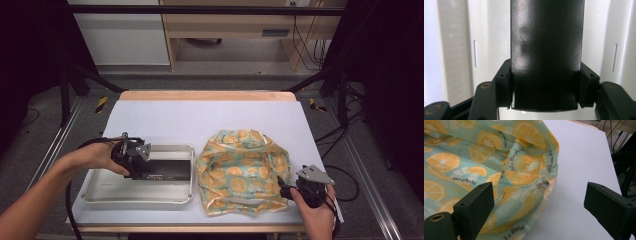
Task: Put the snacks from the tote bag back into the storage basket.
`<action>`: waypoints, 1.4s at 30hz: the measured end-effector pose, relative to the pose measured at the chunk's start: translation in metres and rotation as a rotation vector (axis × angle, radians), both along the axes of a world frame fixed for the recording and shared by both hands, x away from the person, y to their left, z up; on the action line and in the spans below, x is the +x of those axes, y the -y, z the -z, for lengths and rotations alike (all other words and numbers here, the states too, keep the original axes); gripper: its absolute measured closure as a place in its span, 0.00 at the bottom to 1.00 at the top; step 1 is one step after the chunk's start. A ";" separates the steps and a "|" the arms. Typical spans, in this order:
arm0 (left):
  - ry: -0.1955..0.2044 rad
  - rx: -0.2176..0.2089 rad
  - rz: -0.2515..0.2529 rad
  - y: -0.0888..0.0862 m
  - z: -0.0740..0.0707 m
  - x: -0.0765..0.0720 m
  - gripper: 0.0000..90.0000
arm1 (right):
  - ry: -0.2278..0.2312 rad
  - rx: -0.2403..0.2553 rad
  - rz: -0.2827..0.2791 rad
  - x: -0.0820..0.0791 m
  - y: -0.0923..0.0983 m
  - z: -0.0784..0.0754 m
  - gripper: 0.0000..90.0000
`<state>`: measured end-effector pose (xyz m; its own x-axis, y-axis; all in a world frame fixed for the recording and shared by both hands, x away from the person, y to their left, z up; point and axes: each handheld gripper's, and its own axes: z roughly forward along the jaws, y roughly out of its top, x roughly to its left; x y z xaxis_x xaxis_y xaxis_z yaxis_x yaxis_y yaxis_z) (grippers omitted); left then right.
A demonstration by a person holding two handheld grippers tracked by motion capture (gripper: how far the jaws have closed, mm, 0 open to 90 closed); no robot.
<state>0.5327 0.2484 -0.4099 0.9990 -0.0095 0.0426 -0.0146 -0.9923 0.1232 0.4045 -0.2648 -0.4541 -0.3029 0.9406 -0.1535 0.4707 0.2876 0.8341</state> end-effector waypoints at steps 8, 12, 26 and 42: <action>-0.002 0.014 -0.004 0.001 0.003 0.000 0.47 | -0.003 0.002 -0.004 0.000 0.000 0.000 0.11; -0.007 0.023 -0.005 0.000 0.005 0.000 0.46 | -0.004 0.003 -0.009 0.000 0.000 0.000 0.11; 0.015 0.000 -0.071 0.000 -0.005 -0.004 0.14 | -0.009 0.001 -0.011 0.000 -0.001 0.001 0.10; 0.117 -0.158 -0.172 0.010 -0.042 -0.019 0.09 | 0.022 0.023 -0.018 -0.003 -0.001 -0.004 0.09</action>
